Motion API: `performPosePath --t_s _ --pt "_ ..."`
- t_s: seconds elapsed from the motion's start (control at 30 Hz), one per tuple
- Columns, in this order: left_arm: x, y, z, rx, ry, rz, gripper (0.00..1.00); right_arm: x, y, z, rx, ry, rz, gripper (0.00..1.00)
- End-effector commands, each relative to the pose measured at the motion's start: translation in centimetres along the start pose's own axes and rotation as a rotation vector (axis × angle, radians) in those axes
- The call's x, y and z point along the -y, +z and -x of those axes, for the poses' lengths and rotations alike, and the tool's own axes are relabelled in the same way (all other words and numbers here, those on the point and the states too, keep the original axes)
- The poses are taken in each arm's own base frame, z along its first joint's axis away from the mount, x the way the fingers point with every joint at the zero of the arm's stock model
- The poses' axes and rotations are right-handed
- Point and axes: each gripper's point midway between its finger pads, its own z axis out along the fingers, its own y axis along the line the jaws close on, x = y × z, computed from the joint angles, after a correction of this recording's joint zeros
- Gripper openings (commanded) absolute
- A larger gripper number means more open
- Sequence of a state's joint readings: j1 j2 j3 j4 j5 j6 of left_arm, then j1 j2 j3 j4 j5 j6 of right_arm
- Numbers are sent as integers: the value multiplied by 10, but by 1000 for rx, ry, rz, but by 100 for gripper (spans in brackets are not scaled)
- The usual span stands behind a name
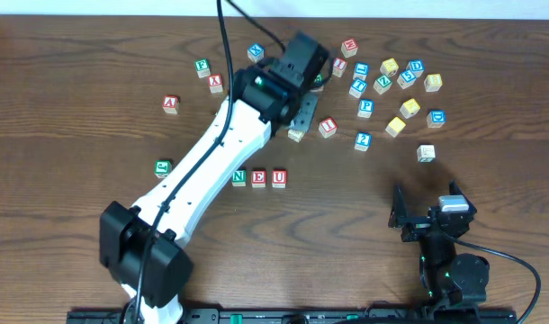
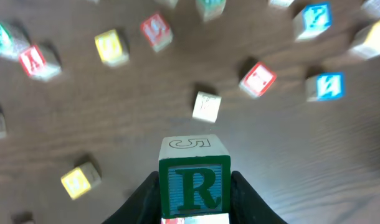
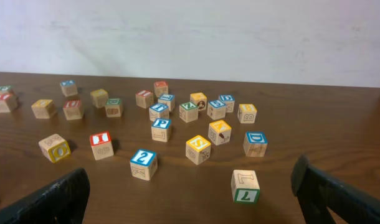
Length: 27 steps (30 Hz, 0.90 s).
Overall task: Spell out NEURIPS
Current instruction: 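Carry the green R block toward the right of the U block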
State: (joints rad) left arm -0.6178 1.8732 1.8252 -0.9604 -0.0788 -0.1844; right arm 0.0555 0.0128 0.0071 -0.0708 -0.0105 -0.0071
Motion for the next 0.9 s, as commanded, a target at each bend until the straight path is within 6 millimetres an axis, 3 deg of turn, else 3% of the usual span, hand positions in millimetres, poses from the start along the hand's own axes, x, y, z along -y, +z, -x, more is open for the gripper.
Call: performPosePath --t_s 0.0,0.2,0.43,0.7,0.87 --pt "-10 17 -26 -37 -86 33 7 2 0 -1 -2 14 -8 99" --pt "1 40 -49 -82 -139 -16 8 2 0 -1 -2 14 -8 99" --pt "20 43 -60 -96 -173 -30 8 2 0 -1 -2 14 -9 99" --pt "57 50 -80 -101 -174 -65 8 2 0 -1 -2 14 -9 99" --pt "57 57 -94 -116 -218 -26 7 2 0 -1 -2 14 -8 99"
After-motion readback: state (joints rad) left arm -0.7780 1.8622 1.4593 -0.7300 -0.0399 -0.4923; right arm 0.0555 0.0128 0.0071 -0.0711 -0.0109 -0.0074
